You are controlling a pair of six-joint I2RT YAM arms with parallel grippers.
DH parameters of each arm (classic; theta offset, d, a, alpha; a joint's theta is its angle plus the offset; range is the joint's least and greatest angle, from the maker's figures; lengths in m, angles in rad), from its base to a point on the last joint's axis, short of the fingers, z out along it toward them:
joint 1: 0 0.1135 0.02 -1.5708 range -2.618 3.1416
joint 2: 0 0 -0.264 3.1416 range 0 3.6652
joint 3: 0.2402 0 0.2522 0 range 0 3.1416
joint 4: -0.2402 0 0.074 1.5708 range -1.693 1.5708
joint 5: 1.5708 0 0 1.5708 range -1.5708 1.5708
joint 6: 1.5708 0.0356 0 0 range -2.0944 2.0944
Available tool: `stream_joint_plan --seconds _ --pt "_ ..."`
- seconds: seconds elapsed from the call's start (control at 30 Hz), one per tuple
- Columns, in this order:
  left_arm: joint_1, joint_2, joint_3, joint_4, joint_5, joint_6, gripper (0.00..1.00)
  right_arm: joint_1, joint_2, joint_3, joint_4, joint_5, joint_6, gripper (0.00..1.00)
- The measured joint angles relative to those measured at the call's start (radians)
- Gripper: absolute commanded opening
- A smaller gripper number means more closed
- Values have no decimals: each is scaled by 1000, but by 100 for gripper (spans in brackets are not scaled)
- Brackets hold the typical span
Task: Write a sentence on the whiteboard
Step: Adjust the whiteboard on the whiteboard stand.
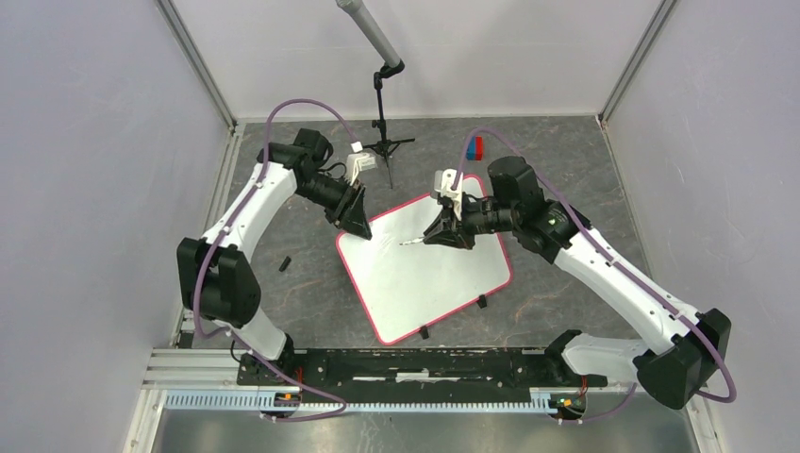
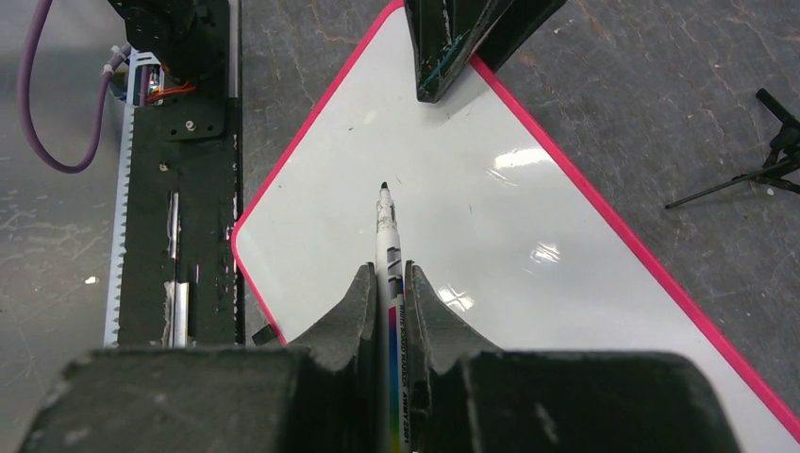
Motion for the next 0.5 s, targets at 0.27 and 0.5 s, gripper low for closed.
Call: stream_joint_plan --seconds 0.27,0.5 --pt "67 -64 -2 38 -45 -28 62 29 3 2 5 29 0 0" --pt "159 -237 -83 76 -39 -67 62 106 69 81 30 103 0 0"
